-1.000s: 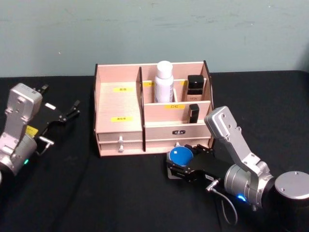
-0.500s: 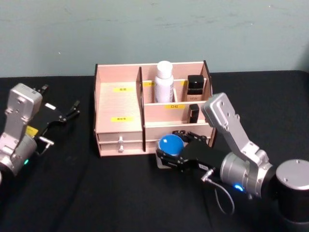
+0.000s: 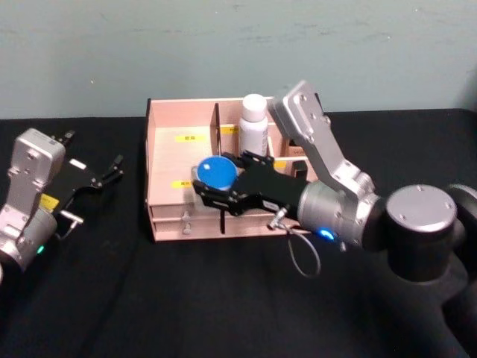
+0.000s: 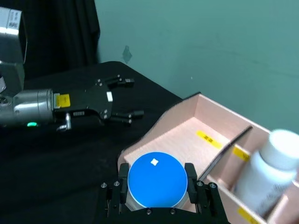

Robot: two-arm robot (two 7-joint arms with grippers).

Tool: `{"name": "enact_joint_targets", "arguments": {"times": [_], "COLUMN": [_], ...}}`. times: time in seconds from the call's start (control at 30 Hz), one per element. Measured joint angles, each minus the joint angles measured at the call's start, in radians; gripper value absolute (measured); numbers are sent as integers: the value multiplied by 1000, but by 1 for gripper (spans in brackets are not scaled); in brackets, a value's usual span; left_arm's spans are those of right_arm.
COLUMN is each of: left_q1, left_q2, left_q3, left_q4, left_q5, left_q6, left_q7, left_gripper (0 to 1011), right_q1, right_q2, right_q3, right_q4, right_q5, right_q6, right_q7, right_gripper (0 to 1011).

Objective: Pick up the facial cleanser and watermelon frost from the table and place them into the tiered storage box.

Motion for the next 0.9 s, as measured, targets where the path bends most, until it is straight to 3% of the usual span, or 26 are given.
{"name": "enact_joint_targets", "arguments": {"times": [0.5, 0.9], "left_q1": [0, 0], "left_q2": [0, 0], "left_q3": [0, 0], "left_q4": [0, 0], "left_q5": [0, 0], "left_q6": [0, 0], "left_q7": [0, 0], "left_gripper": [1001, 1001], "right_q1": [164, 237], "right_q2": [-89, -141], "right_q3": [-76, -89], "right_q4": [197, 330], "right_q5": [-16, -42], "right_q6": [-26, -52], "right_q7": [2, -11], "right_gripper": [721, 721]}}
